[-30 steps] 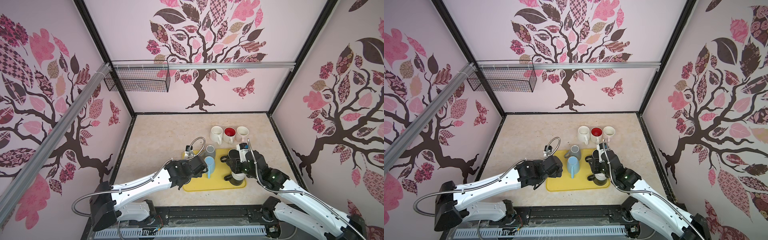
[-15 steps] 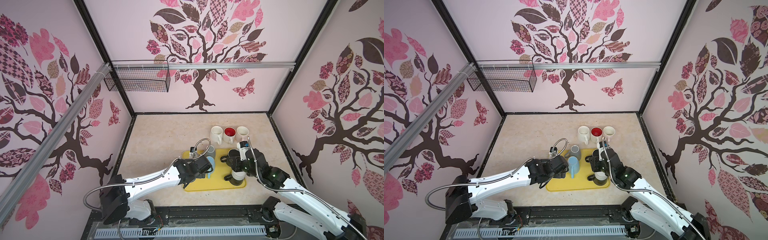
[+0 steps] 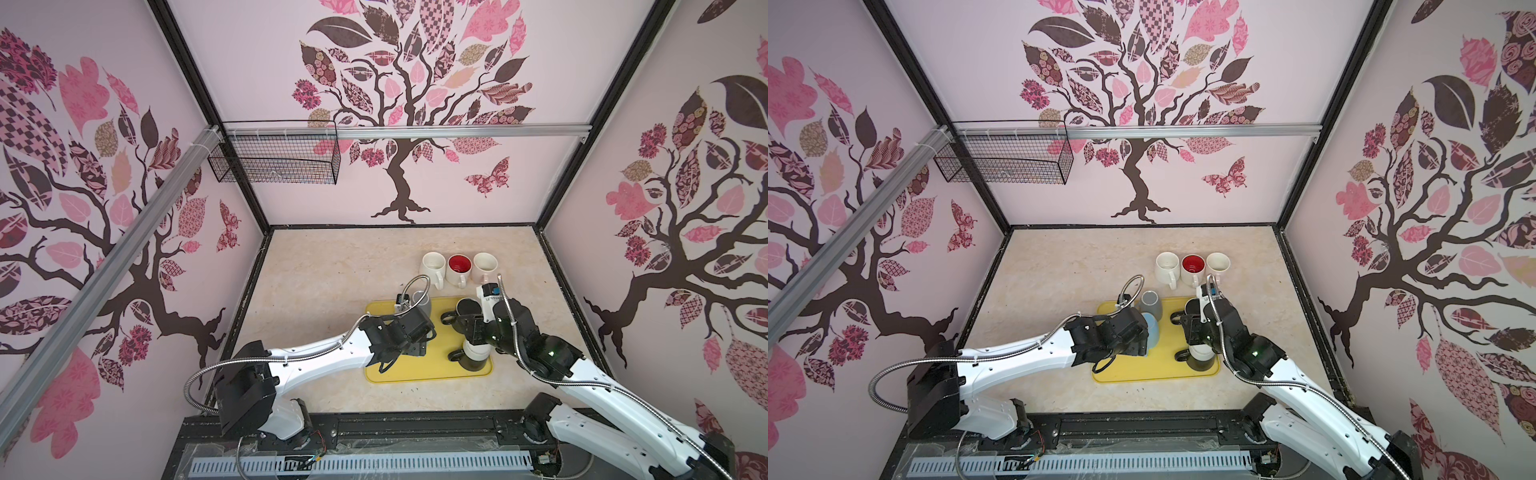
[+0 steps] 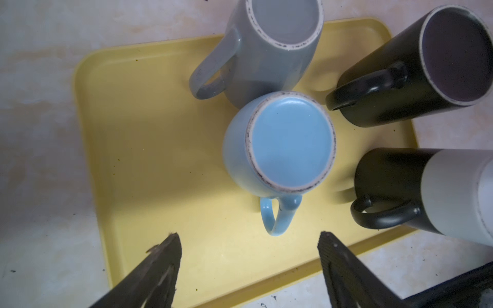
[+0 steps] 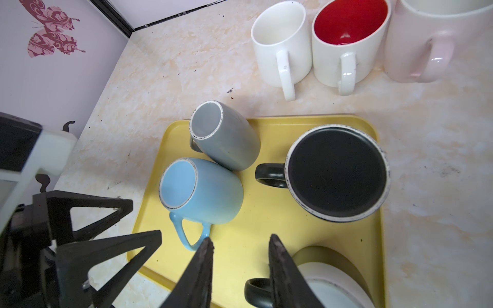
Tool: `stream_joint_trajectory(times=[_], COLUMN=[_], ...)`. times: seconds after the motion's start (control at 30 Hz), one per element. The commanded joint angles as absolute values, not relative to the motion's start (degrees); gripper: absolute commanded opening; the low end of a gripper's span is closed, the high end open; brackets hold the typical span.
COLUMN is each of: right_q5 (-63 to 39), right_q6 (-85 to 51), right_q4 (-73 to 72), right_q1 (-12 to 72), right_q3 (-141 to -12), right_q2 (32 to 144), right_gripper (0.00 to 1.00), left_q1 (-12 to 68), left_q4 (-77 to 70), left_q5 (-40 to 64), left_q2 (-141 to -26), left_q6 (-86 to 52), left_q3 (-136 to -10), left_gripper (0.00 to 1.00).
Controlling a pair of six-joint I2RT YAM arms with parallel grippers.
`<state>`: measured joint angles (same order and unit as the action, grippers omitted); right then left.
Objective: Turn the mug right side up
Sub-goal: Rotate the mug on the tray.
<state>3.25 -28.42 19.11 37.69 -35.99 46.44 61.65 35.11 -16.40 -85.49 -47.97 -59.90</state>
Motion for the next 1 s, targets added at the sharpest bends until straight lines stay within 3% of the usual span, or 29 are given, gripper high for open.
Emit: stream_joint_trajectory(times=[0.0, 0.47, 0.97], right_q5=[4.2, 3.2, 2.7], right_q6=[-27.8, -27.8, -27.8], right_q4=[20.4, 19.7, 19.7], right_q1=[37.5, 37.4, 37.4], right_q3=[-36.9, -36.5, -36.6], right_q2=[45.8, 45.4, 45.1], right_gripper=[0.37, 0.37, 0.37], left_q1=[61.8, 61.9, 60.0], left_q4=[30.5, 36.1, 38.6], left_q5=[-14.9, -20.1, -22.2], left_q2=[-86.8, -94.1, -88.3], left_q6=[-47.1, -46.4, -44.5], left_q3=[-61.3, -64.8, -59.6], left_gripper=[0.82, 0.77, 0.71])
